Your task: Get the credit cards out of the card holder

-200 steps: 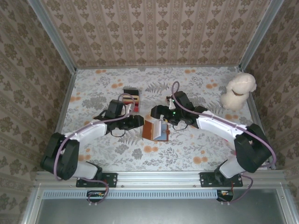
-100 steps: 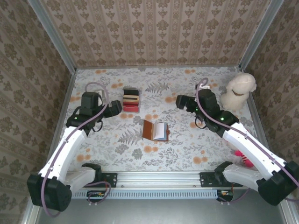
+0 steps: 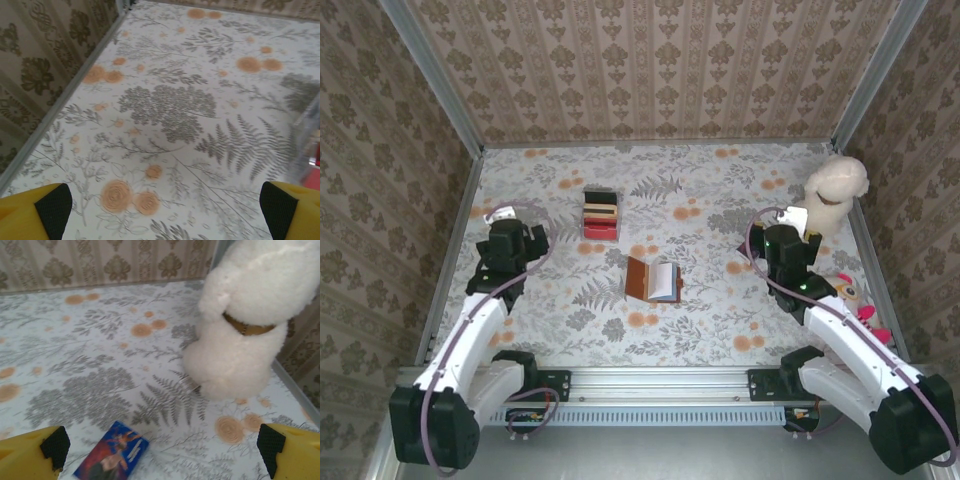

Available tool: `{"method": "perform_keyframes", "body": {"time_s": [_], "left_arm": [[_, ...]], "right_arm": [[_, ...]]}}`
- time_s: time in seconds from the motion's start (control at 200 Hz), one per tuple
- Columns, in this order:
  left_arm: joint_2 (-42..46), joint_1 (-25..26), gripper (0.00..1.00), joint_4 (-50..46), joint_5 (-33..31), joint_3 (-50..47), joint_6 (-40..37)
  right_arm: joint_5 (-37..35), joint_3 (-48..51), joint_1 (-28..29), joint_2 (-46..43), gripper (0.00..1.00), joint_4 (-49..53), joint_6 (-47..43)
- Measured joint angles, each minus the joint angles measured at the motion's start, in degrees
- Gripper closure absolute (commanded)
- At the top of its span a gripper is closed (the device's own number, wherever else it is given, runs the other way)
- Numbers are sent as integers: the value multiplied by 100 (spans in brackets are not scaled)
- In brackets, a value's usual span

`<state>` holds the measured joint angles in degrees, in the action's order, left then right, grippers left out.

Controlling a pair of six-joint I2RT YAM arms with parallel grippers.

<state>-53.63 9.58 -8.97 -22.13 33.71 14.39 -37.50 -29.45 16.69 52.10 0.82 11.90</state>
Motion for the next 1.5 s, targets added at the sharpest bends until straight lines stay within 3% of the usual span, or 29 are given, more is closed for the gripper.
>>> {"method": "perform_keyframes", "body": {"time_s": [0.125, 0.32, 0.92, 1.145, 1.5], "left_arm": [[-396, -203, 0, 1075, 20, -498, -409], [-1137, -457, 0, 2151, 697, -848, -964], [-2817, -984, 0, 5772, 2334, -1617, -1578], [-3294, -1001, 0, 6282, 2450, -1615, -1596], [-3442, -879, 0, 5954, 2144, -1158, -1602]], "right_arm": [[-103, 474, -568, 352, 0, -997, -92], [378, 651, -1174, 1169, 0, -1853, -109], [1904, 667, -1351, 2874, 0, -4050, -667], [2347, 671, -1355, 3510, 0, -4664, -835], [2704, 675, -1366, 3519, 0, -4916, -942]]}}
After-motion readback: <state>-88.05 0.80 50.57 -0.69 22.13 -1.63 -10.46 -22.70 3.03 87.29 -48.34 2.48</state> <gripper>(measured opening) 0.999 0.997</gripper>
